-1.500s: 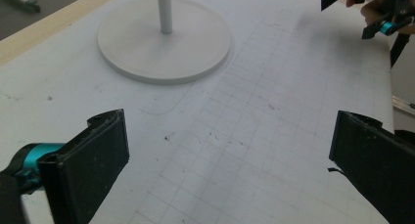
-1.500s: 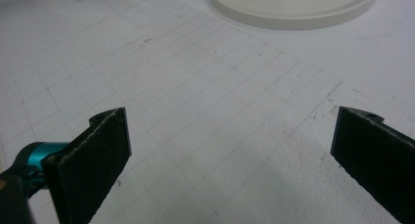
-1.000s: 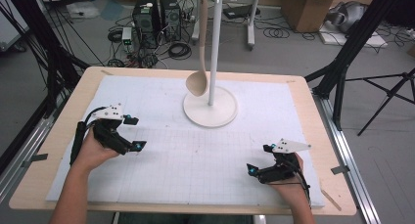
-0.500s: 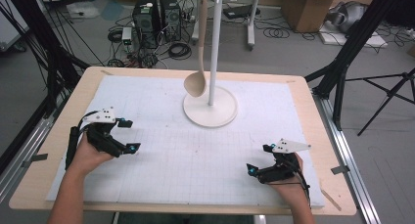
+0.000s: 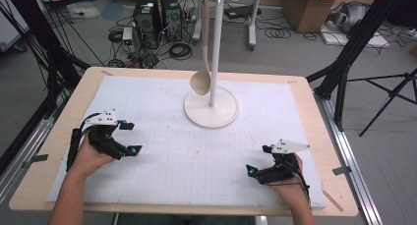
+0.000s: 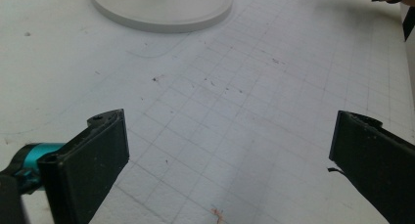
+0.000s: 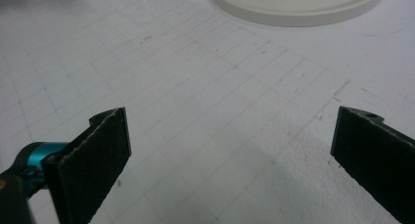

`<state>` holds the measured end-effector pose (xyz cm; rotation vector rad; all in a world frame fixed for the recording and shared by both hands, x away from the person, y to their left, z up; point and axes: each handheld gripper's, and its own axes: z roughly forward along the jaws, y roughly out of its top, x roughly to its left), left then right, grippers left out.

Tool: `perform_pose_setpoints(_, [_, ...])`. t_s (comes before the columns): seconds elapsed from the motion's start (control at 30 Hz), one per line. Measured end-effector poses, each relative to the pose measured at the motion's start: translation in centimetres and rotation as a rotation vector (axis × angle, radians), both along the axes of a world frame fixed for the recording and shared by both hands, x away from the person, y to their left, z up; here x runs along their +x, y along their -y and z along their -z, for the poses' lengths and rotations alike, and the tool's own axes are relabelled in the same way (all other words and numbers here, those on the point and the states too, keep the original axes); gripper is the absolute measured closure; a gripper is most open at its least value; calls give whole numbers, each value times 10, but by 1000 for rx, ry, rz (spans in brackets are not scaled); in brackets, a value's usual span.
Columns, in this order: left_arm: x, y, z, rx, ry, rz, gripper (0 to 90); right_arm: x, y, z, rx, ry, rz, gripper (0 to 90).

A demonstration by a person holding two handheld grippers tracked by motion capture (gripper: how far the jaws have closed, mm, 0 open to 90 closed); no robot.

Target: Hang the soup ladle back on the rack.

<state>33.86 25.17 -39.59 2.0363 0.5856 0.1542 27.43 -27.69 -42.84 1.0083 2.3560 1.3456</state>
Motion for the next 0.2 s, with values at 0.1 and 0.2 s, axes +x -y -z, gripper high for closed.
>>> perform_pose_setpoints(0.1, [0,0,0,-1,-3,1,16,1,0,0,1,3,-2,4])
perform_pose_setpoints(0.2, [0,0,0,-2,-3,4,16,1,-1,0,2,0,-3,4])
